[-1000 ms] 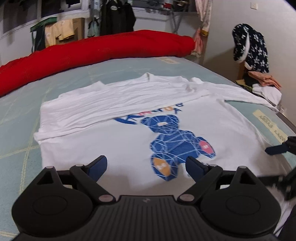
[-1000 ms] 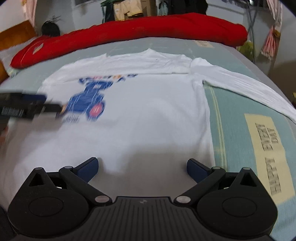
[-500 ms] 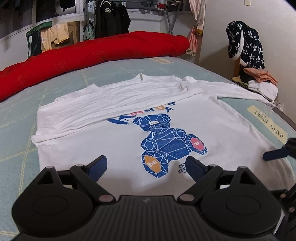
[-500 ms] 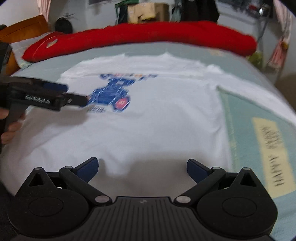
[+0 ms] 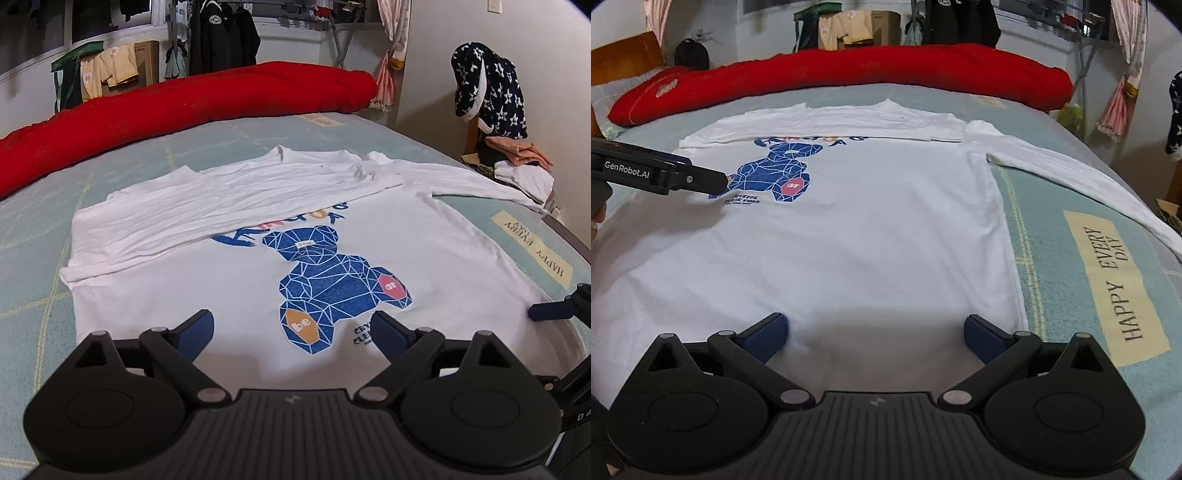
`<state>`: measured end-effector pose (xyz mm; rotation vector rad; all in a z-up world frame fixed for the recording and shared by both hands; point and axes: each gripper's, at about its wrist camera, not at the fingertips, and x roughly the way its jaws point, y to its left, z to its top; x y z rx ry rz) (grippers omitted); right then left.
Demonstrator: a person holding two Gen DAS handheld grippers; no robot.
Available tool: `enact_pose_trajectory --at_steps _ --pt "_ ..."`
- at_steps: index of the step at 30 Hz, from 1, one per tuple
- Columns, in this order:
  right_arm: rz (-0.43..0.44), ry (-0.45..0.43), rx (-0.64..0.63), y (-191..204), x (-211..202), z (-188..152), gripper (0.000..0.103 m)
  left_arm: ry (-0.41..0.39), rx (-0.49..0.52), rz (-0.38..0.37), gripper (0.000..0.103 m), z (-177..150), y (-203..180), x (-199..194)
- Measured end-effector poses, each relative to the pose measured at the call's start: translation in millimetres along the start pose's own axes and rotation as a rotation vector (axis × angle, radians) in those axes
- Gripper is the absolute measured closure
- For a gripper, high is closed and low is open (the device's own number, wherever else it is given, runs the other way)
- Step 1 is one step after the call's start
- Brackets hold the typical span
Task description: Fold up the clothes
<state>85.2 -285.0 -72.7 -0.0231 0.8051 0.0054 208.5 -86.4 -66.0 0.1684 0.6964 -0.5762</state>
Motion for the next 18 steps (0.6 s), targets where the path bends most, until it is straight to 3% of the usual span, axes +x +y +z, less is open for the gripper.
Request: enact_pose_trajectory --at_steps 5,9,15,18 --pt "-0.019 -0.019 -0.04 10 -10 9 0.0 -0.01 0.002 -0.012 0.011 1 -1 -2" --pt "0.057 0.022 -0.01 8 -2 2 0.0 -0.001 0.005 -0.008 0.011 0 -3 1" --pt "0.057 -0.002 0.034 -12 -12 3 0.0 -0.005 0.015 -0.015 0.011 0 -7 0" --pt "0.068 -0.053 0.139 -42 -21 12 0.0 -0.018 0.034 -0.045 0.011 0 -14 -4"
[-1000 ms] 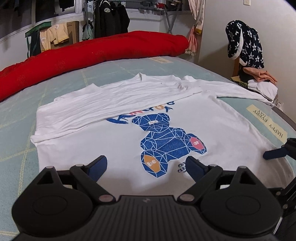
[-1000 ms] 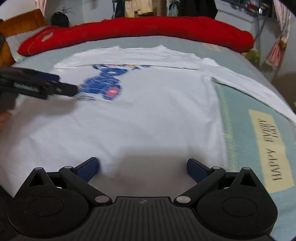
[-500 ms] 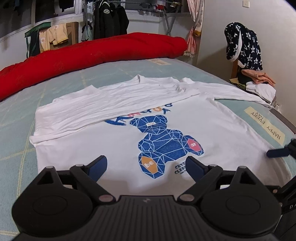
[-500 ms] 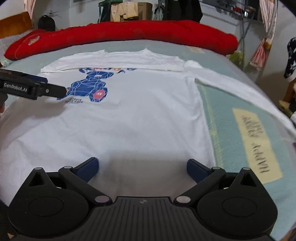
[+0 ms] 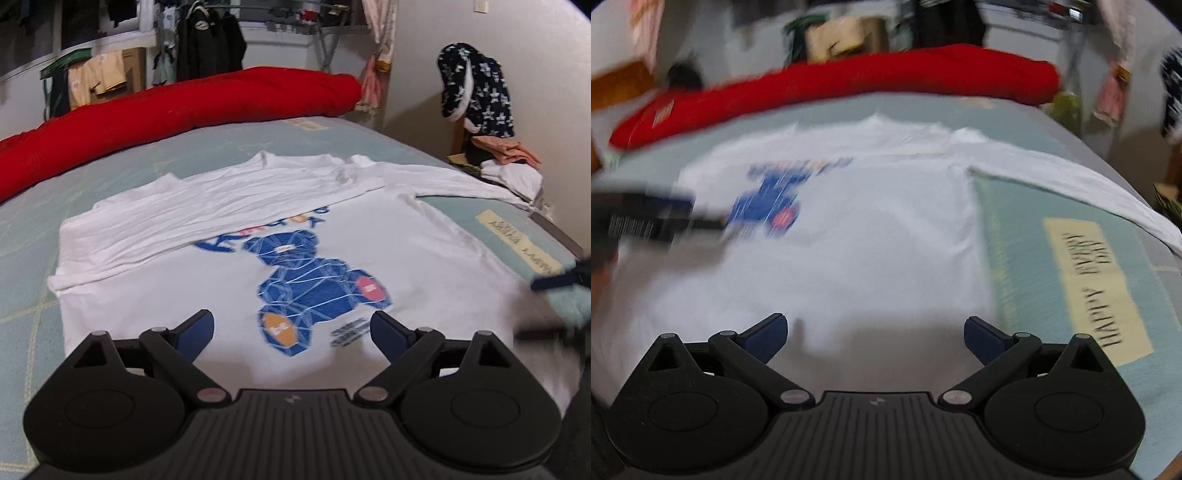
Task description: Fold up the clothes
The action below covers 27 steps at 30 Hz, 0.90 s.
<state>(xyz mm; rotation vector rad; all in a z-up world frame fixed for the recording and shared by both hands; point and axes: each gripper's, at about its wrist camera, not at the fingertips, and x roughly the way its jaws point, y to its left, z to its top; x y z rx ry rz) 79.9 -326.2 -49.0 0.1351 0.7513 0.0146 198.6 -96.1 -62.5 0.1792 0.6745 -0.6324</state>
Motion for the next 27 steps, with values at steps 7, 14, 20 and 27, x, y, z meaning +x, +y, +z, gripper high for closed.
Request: enact_pose_trajectory --at_steps 7,14,20,27 --pt "-0.048 -0.13 0.246 -103 2 55 0.0 0.003 0.027 -0.039 0.011 -1 -10 3" --pt "-0.147 -0.18 0.465 -214 58 110 0.0 0.033 0.026 -0.028 0.011 -2 -12 18" --pt "-0.154 -0.154 0.547 -259 109 125 0.0 0.054 0.026 -0.04 0.011 -6 -12 28" --pt "-0.105 -0.165 0.62 -276 95 78 0.0 0.052 0.019 -0.042 0.01 -7 -10 28"
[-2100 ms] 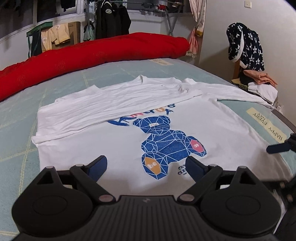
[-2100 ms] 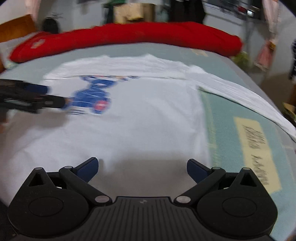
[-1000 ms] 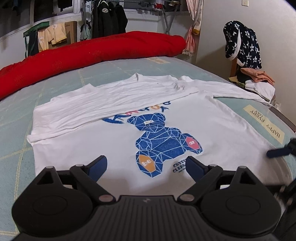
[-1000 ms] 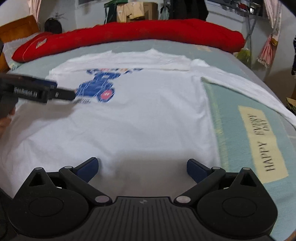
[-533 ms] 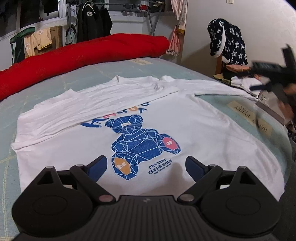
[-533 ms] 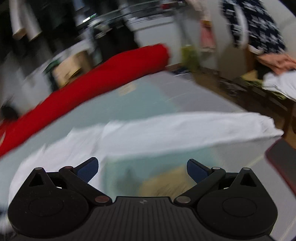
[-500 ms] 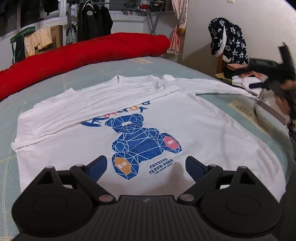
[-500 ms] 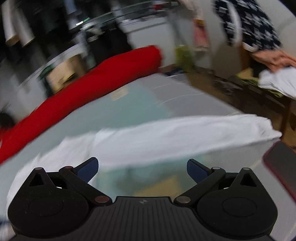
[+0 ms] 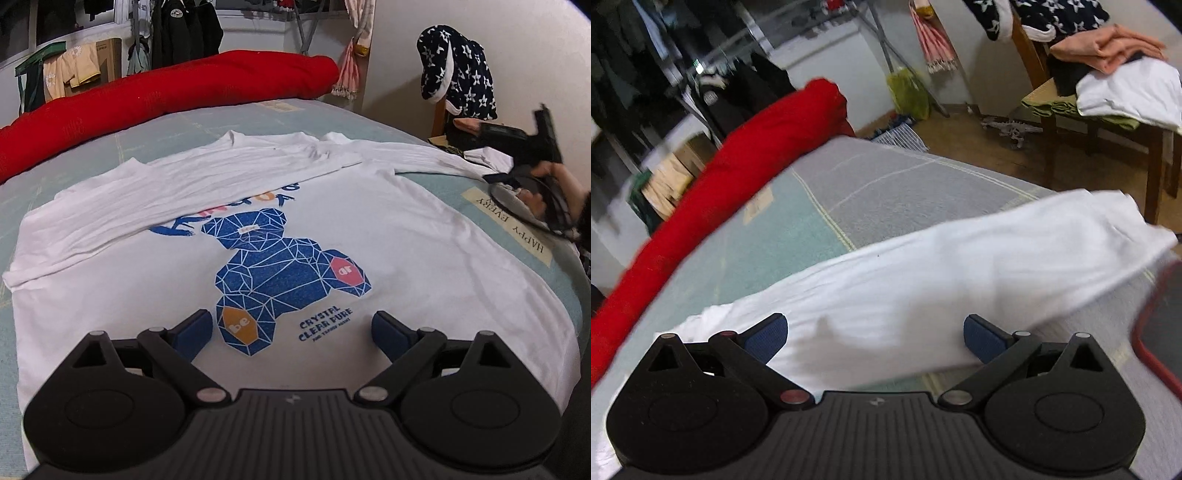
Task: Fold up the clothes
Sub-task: 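Move the open right gripper to the hanging white sleeve cuff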
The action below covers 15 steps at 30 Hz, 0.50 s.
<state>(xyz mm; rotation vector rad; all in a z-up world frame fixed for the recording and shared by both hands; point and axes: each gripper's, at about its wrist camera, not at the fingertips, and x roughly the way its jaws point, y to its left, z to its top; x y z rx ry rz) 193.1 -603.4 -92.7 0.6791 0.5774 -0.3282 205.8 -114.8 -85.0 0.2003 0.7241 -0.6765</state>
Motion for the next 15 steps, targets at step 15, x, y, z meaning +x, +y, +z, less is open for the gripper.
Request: enact_pose_trajectory --at_steps 15 --pt "0.196 -0.136 0.545 -66 -36 -18 0.0 -0.003 -0.005 0.007 0.01 0 2 -1"
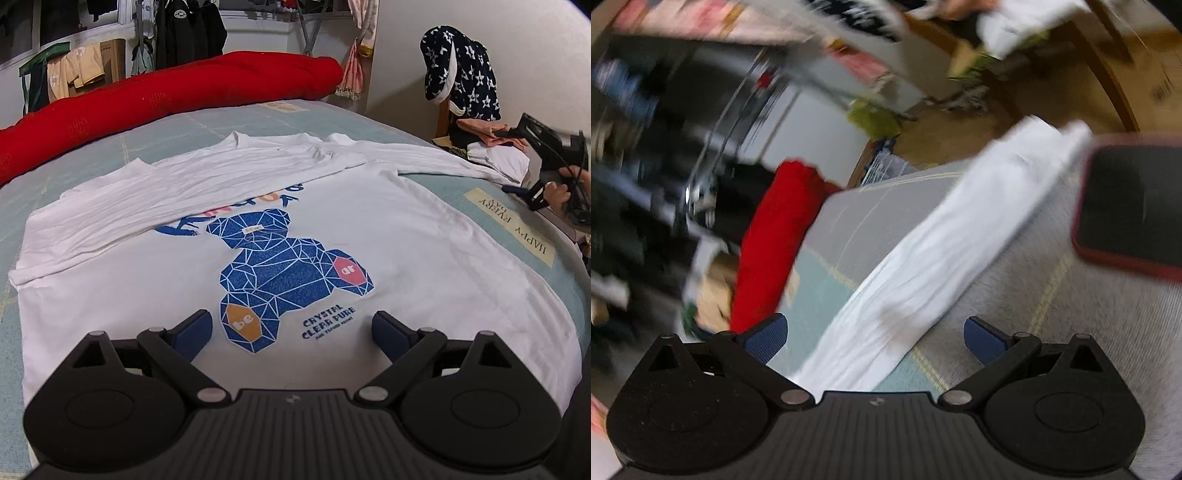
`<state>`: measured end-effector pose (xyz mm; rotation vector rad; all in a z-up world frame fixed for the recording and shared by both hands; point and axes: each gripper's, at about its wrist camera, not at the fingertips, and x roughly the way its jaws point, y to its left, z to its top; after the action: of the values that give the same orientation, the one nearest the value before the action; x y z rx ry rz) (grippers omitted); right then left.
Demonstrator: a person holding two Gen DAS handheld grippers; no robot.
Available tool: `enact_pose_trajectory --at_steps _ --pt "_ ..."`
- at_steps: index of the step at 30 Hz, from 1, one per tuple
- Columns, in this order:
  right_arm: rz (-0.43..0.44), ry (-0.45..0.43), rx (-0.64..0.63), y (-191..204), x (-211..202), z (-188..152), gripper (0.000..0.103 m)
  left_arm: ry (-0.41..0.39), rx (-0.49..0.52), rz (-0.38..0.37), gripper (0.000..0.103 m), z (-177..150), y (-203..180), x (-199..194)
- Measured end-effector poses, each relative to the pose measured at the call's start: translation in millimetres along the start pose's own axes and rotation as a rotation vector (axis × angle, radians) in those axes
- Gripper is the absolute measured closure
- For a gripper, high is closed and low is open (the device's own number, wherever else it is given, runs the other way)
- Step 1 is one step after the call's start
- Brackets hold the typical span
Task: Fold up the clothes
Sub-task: 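Move the open right gripper to the hanging white sleeve cuff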
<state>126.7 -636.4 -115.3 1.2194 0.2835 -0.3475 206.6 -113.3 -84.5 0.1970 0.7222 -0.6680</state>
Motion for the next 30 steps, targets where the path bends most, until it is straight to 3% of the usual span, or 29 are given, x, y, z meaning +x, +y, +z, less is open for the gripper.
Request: enact_pose_trajectory --at_steps 4,14,19,23,30 --pt "0.01 -0.073 0.092 -11 12 4 0.0 -0.002 -0.006 -0.005 0.009 0 1 1" --pt "0.015 -0.154 0.142 -19 38 20 0.0 -0.008 -0.021 -0.016 0.008 0 4 3" --pt "0.06 -0.212 0.269 -30 31 16 0.0 -0.01 -0.024 -0.018 0.008 -1 5 3" --pt "0.075 -0.211 0.26 -33 33 17 0.0 -0.015 -0.03 -0.022 0.007 -1 6 4" --pt "-0.002 -0.165 0.163 -23 50 28 0.0 -0.017 -0.032 -0.028 0.007 -2 7 4"
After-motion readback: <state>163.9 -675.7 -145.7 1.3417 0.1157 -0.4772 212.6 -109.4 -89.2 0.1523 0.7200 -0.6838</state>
